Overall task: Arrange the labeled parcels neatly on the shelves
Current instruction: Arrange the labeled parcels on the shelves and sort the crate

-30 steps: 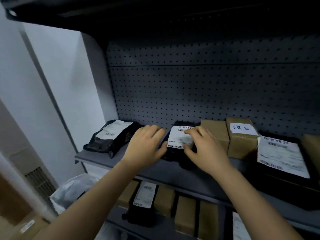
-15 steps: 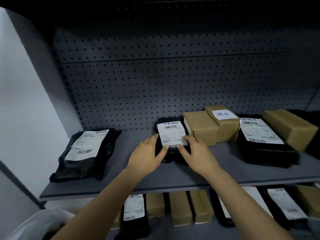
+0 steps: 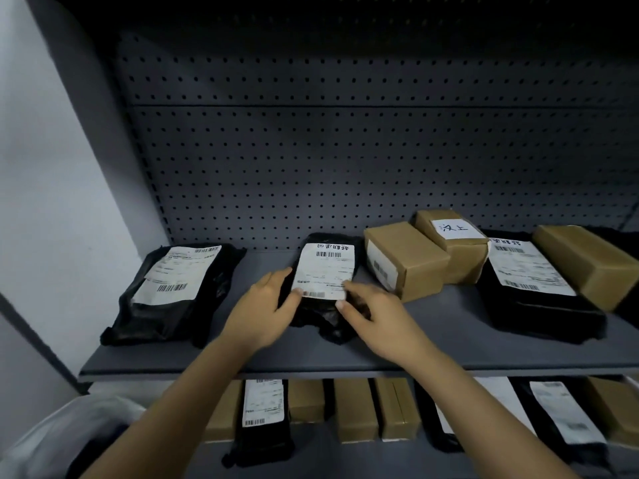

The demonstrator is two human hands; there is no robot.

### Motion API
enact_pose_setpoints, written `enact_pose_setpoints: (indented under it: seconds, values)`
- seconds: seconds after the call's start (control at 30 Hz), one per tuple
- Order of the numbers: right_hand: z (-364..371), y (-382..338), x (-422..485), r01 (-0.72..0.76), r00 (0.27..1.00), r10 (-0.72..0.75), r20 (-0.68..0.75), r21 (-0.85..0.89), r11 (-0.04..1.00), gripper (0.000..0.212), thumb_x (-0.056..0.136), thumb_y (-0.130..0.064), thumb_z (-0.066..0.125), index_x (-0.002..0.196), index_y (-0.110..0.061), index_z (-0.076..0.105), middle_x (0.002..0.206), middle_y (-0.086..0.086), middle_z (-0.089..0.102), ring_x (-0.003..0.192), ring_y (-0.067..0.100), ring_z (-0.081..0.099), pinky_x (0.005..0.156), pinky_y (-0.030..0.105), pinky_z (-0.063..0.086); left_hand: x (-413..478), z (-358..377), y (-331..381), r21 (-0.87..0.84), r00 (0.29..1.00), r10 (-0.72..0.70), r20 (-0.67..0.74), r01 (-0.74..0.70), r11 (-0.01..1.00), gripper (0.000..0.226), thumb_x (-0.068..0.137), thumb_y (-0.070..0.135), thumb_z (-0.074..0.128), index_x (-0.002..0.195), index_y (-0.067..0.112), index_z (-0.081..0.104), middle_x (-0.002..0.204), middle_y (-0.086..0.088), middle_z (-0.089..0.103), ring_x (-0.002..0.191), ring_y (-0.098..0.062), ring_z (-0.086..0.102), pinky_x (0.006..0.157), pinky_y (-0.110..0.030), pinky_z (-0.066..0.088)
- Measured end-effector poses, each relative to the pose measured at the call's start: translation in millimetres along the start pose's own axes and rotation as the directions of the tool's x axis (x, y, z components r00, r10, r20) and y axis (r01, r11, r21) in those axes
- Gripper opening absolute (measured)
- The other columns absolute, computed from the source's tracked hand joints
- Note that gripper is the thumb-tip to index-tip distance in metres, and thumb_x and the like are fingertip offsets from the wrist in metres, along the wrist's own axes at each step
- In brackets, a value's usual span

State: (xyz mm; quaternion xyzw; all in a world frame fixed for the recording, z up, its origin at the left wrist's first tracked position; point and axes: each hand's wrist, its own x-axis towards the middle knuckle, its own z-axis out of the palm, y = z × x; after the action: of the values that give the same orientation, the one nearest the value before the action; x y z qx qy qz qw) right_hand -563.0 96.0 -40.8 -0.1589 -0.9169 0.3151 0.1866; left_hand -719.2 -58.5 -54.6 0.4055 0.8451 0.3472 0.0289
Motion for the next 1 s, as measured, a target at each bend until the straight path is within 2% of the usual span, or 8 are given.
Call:
enact_pose_setpoints:
  seconds: [0.17, 0.33, 0.47, 0.6, 0.73, 0.87, 0.93, 1.0]
  values:
    - [-2, 1, 17, 0.094, 0.996, -0.094, -0.01, -0.039, 0.995, 0.032, 0.099, -0.022, 0.053, 0.13, -0.016, 0.059, 0.118, 0.004, 0.062, 0.099, 0.012, 0.059, 0.085, 0.016, 0.042, -19, 2, 27, 0.086, 0.986, -0.097, -0.134, 0.109, 0.99, 0.091, 0.067, 0.087, 0.05, 0.135, 0.027, 0.045, 0.132, 0.006, 0.048, 0.124, -0.016, 0.042, 0.103, -0.042, 0.041]
    - [-8, 15, 43, 0.068, 0.997, -0.074, -0.023, -0.214, 0.975, 0.037, 0.096, -0.014, 0.053, 0.133, -0.015, 0.054, 0.127, 0.007, 0.054, 0.115, 0.022, 0.053, 0.093, 0.028, 0.042, -17, 12, 32, 0.191, 0.973, -0.163, -0.161, 0.193, 0.962, 0.096, 0.064, 0.079, 0.061, 0.136, 0.019, 0.042, 0.134, -0.001, 0.044, 0.124, -0.023, 0.041, 0.102, -0.04, 0.039]
    - [-11, 22, 57, 0.065, 0.998, -0.069, -0.001, -0.333, 0.941, 0.041, 0.094, -0.014, 0.053, 0.135, -0.014, 0.051, 0.131, 0.01, 0.05, 0.121, 0.028, 0.048, 0.098, 0.037, 0.044, -14, -5, 20, 0.228, 0.98, -0.188, -0.065, 0.198, 0.953, 0.115, 0.053, 0.083, 0.039, 0.147, 0.018, 0.031, 0.149, -0.003, 0.033, 0.136, -0.024, 0.028, 0.113, -0.042, 0.027]
    - [-10, 24, 68, 0.04, 0.999, -0.034, 0.023, -0.377, 0.925, 0.049, 0.093, -0.015, 0.054, 0.14, -0.014, 0.044, 0.135, 0.01, 0.046, 0.127, 0.03, 0.043, 0.103, 0.04, 0.042, -14, -26, 4, 0.244, 0.983, -0.181, 0.011, 0.173, 0.954, 0.121, 0.051, 0.08, 0.03, 0.153, 0.016, 0.022, 0.16, -0.005, 0.015, 0.147, -0.02, 0.006, 0.119, -0.04, 0.011]
    - [-6, 21, 76, 0.057, 0.996, -0.024, 0.087, -0.401, 0.914, 0.064, 0.09, -0.017, 0.058, 0.149, -0.016, 0.032, 0.145, 0.009, 0.038, 0.133, 0.03, 0.036, 0.109, 0.038, 0.036, -12, -36, -4, 0.165, 0.984, -0.15, 0.092, 0.134, 0.977, 0.12, 0.049, 0.076, 0.034, 0.154, 0.018, 0.022, 0.162, -0.001, 0.009, 0.149, -0.017, 0.0, 0.119, -0.034, 0.007]
    - [-6, 16, 73, 0.049, 0.99, 0.009, 0.14, -0.403, 0.914, 0.065, 0.092, -0.024, 0.058, 0.151, -0.019, 0.03, 0.144, 0.009, 0.039, 0.13, 0.03, 0.041, 0.106, 0.038, 0.039, -9, -36, -11, 0.196, 0.99, -0.103, 0.093, 0.084, 0.977, 0.115, 0.054, 0.074, 0.03, 0.153, 0.017, 0.024, 0.162, -0.003, 0.01, 0.15, -0.018, -0.001, 0.12, -0.034, 0.006]
    - [-7, 14, 66, 0.06, 0.99, -0.001, 0.142, -0.41, 0.91, 0.061, 0.095, -0.025, 0.056, 0.15, -0.018, 0.031, 0.142, 0.009, 0.039, 0.126, 0.03, 0.044, 0.105, 0.037, 0.04, -9, -31, -16, 0.269, 0.997, -0.065, 0.045, 0.05, 0.962, 0.106, 0.062, 0.069, 0.028, 0.152, 0.014, 0.028, 0.161, -0.006, 0.017, 0.149, -0.023, 0.007, 0.121, -0.039, 0.011]
    - [-9, 12, 57, 0.078, 0.991, -0.026, 0.131, -0.409, 0.909, 0.057, 0.096, -0.026, 0.055, 0.148, -0.016, 0.034, 0.138, 0.009, 0.042, 0.122, 0.028, 0.047, 0.1, 0.036, 0.042, -10, -24, -19, 0.355, 0.998, 0.051, -0.035, -0.035, 0.934, 0.085, 0.077, 0.059, 0.03, 0.143, 0.008, 0.044, 0.151, -0.013, 0.038, 0.143, -0.033, 0.028, 0.116, -0.049, 0.026]
